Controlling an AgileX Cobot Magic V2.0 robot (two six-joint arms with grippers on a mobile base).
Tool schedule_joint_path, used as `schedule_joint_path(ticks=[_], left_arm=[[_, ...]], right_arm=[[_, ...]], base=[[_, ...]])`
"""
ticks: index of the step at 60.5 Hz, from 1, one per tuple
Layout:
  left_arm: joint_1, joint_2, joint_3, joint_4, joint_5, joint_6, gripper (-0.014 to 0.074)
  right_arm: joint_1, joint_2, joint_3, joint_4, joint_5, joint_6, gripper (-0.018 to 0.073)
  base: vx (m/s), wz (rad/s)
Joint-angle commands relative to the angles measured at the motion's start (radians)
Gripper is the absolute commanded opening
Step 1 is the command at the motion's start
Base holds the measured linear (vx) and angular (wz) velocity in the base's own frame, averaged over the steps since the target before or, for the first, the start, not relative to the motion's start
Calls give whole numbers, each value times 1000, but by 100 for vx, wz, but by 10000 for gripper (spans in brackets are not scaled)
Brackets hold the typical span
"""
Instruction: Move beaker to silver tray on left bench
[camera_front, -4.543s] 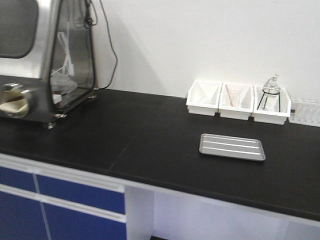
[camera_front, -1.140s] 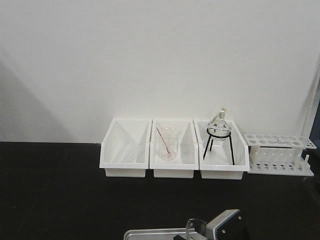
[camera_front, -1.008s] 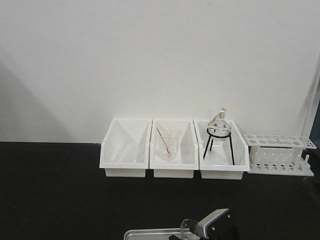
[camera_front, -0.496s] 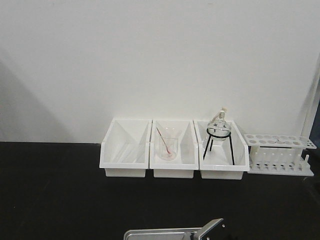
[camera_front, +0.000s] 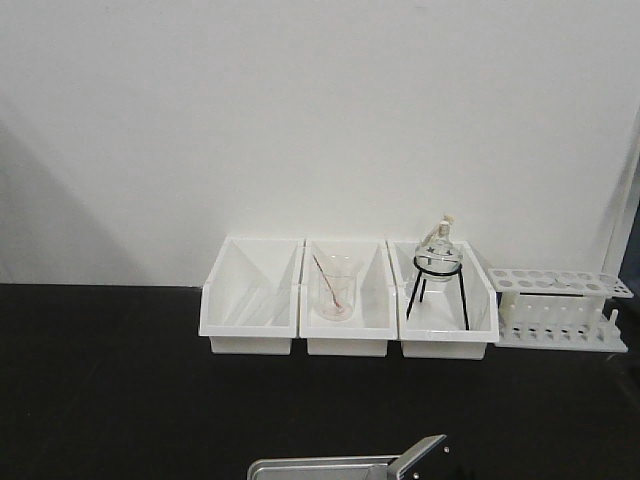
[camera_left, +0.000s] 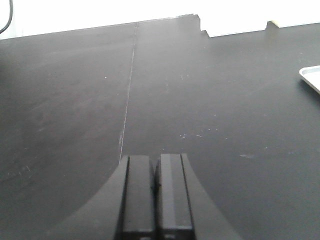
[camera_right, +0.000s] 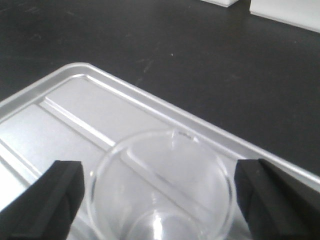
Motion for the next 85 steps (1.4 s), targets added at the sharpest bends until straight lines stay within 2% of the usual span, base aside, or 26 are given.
schedule_joint_path(ticks=[1,13,18,23,28,35,45,53,66,85], left_arm=[[-8,-7,20,-3,-75,-2,1],[-8,-7,20,-3,-75,-2,1],[-8,-7,20,-3,-75,-2,1],[-8,-7,20,-3,-75,-2,1],[-8,-7,20,-3,-75,-2,1],[-8,-7,20,-3,-75,-2,1],[-8,-7,20,-3,-75,-2,1],[-8,-7,20,-3,-75,-2,1],[-8,-7,20,-3,-75,-2,1],[-8,-7,20,-3,-75,-2,1]], right_arm=[[-7,-91,-20,7,-80,-4,683],[-7,-234,-20,26,-63,4,646],[-7,-313,-20,26,-11,36,594],[-7,-414,-20,13,92,96,472],[-7,-531,-20,6,215,183,281],[-7,-713,-20,-18,488,319,-19],[-3,-962,-20,-71,992,349,-13],[-3,-1117,13,-68,1209,347,-12],[-3,-1374,113,-65,1318,344,-11],[-3,-1622,128,-65,1336,345,-11]], base=[[0,0],[0,0],[0,0],[0,0],[0,0],[0,0],[0,0],[0,0],[0,0],[0,0]])
